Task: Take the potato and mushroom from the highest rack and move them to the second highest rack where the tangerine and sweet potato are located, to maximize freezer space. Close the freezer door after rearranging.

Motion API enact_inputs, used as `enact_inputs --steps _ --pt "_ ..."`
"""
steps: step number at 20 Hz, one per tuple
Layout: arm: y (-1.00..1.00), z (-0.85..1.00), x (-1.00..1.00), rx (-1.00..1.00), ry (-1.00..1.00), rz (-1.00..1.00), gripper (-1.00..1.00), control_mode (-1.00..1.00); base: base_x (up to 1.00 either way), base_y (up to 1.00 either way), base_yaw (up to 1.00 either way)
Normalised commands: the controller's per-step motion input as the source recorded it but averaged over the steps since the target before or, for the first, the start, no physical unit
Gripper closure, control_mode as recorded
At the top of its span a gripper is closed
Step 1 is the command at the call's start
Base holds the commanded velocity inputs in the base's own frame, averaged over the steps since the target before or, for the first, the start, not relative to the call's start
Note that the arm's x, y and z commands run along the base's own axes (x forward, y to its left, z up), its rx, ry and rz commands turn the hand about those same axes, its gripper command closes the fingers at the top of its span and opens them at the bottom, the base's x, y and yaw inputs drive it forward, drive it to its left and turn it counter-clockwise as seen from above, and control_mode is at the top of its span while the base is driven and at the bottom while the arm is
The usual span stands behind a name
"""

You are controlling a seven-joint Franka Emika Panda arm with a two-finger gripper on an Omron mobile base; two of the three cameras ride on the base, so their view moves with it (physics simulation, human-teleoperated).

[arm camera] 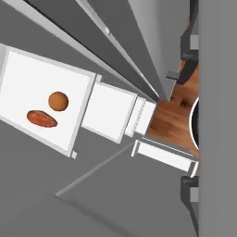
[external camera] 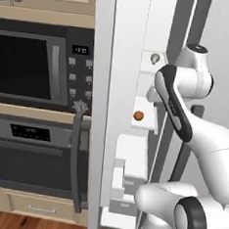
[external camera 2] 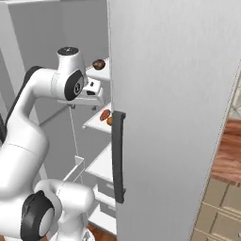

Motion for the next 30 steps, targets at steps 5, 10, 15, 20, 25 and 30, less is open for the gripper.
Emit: enact_inputs --steps 5,10,15,20,25,30 --pt "0.0 0.0 0.0 0.0 0.0 0.0 -1.0 1.0 0.22 -0.35 0.25" --pt "0.0 0.0 0.0 0.0 0.0 0.0 -1.0 1.0 0.44 -0.31 0.17" --pt "0.0 0.0 0.0 0.0 0.0 0.0 -1.0 1.0 0.45 -0.18 0.08" --pt "0.0 0.0 0.0 0.0 0.0 0.0 -1.0 1.0 0.32 -0.02 0.01" --pt "0.08 0.0 -0.06 0.08 -0.2 0.07 -1.0 -1.0 0.0 0.0 0.0" --pt "0.57 0.02 -0.21 0.0 -0.18 0.19 -1.0 -1.0 0.0 0.0 0.0"
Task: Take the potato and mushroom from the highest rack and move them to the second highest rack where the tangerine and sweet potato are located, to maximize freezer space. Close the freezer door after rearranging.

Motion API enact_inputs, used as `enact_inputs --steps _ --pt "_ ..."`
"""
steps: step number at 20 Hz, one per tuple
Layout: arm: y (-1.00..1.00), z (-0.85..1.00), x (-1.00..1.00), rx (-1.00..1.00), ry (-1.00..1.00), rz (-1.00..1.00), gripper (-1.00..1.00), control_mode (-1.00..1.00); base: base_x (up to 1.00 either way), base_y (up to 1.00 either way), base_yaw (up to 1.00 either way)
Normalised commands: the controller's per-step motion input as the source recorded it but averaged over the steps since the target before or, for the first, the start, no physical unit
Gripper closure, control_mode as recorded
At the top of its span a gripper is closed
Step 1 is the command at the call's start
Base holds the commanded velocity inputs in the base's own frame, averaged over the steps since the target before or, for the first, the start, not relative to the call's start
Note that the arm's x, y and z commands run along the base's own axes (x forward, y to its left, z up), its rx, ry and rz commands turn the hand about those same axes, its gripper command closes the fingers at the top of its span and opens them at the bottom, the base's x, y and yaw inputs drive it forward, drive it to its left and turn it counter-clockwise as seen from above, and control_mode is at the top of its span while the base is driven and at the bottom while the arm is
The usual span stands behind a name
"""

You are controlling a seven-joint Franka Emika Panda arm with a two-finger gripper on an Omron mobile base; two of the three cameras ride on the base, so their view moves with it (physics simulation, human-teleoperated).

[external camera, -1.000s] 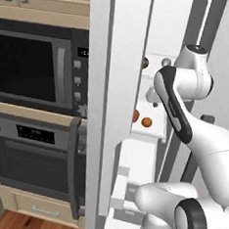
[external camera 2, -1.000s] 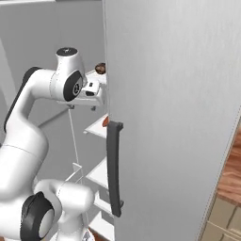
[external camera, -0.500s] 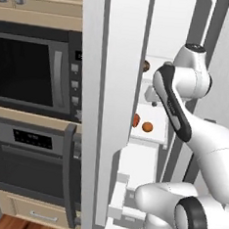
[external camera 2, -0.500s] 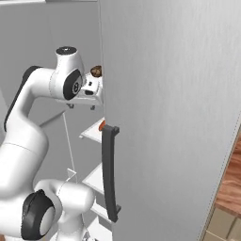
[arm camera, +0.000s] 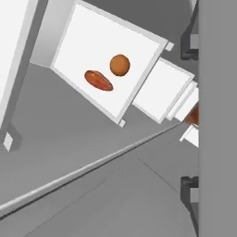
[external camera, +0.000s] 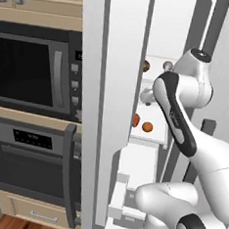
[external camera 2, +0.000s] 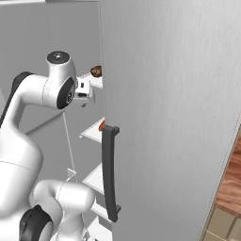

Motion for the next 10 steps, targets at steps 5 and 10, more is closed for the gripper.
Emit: enact_inputs --steps 5,10 --pt "0.66 0.06 -0.12 0.0 0.0 0.28 -1.0 -1.0 0.0 0.0 0.0" --pt "0.76 0.03 -0.03 0.0 0.0 0.2 -1.0 -1.0 0.0 0.0 0.0"
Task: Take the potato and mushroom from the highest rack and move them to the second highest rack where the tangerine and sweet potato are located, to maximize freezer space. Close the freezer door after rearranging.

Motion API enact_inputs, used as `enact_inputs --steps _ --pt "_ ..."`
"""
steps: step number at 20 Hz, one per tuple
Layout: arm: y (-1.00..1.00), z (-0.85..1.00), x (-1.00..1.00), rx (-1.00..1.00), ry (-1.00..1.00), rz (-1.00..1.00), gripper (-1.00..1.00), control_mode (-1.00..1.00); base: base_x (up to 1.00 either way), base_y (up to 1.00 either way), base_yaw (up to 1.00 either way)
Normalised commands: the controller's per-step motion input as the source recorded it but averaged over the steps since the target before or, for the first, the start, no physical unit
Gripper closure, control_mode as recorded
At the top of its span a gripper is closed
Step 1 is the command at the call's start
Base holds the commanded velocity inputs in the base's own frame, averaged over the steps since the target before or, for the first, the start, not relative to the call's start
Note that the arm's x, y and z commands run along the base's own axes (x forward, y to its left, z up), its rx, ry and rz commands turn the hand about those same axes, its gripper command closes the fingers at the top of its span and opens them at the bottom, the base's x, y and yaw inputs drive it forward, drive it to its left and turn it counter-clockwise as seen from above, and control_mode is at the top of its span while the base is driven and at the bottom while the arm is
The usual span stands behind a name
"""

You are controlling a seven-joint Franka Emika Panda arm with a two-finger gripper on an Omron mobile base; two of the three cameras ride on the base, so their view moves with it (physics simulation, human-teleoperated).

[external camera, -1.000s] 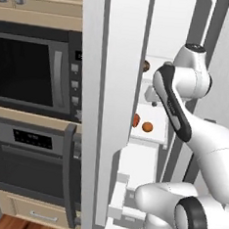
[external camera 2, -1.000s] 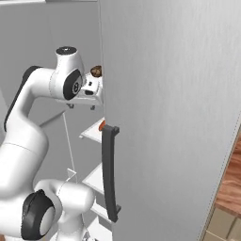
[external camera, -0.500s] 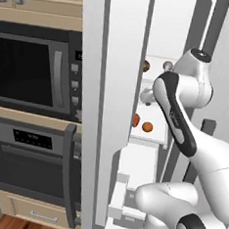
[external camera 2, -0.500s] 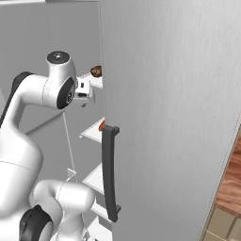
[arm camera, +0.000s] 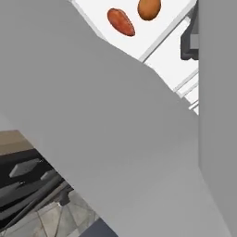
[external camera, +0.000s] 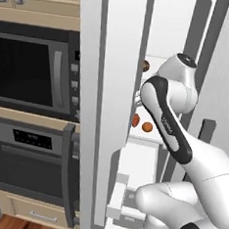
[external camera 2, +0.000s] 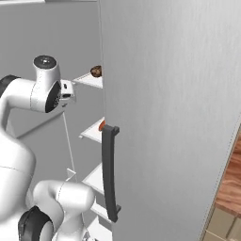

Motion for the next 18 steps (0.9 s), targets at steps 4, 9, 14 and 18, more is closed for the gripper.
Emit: enact_inputs --steps 4,9,14,18 --pt "0.88 0.0 0.0 0.0 0.0 0.08 -1.0 -1.0 0.0 0.0 0.0" --pt "0.5 0.04 -0.1 0.0 -0.01 0.0 -1.0 -1.0 0.0 0.0 0.0" --pt "-0.15 0.5 -0.23 0.0 -0.03 -0.31 -1.0 -1.0 0.0 0.0 0.0" --pt "-0.42 0.43 0.2 0.0 0.02 -0.25 -1.0 -1.0 0.0 0.0 0.0"
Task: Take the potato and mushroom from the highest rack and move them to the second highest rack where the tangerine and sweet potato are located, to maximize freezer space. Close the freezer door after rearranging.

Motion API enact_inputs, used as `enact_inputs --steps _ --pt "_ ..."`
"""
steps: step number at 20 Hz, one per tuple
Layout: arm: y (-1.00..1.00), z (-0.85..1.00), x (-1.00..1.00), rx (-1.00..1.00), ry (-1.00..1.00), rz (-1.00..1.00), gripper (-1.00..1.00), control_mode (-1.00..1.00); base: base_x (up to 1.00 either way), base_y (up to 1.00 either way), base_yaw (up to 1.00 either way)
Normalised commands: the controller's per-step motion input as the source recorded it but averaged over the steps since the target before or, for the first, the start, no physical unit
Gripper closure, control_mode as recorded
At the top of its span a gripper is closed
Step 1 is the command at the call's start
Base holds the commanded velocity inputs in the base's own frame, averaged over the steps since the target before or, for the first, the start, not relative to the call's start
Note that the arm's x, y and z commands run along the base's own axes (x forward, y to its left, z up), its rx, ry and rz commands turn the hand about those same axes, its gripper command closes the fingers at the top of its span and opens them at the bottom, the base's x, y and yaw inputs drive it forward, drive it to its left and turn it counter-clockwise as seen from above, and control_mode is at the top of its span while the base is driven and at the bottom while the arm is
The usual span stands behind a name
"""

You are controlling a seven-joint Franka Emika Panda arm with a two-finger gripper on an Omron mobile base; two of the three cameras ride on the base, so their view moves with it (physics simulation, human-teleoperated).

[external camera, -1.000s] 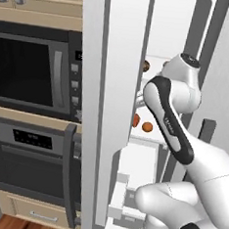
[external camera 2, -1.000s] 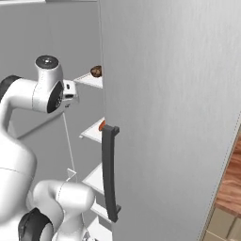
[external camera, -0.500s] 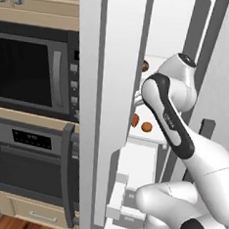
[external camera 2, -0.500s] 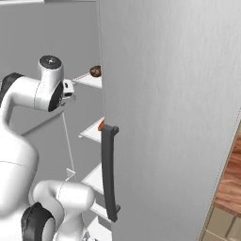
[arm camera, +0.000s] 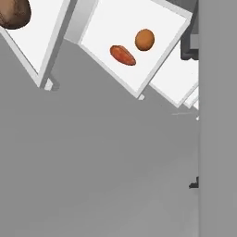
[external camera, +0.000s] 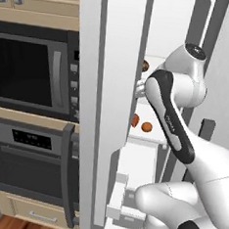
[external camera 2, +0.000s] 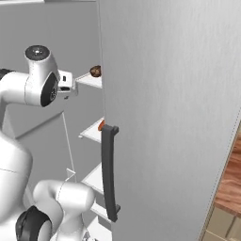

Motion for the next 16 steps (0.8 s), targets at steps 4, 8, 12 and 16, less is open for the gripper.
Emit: enact_inputs --steps 4,8,12,16 --pt "-0.4 0.34 0.49 0.04 0.0 0.0 -1.0 -1.0 0.0 0.0 0.0" --pt "-0.3 0.27 0.38 0.0 0.0 0.0 -1.0 -1.0 0.0 0.0 0.0" --pt "-0.33 0.08 0.33 -0.02 0.0 0.01 -1.0 -1.0 0.0 0.0 0.0" --pt "-0.31 0.1 0.43 -0.12 0.0 0.12 -1.0 -1.0 0.0 0.0 0.0"
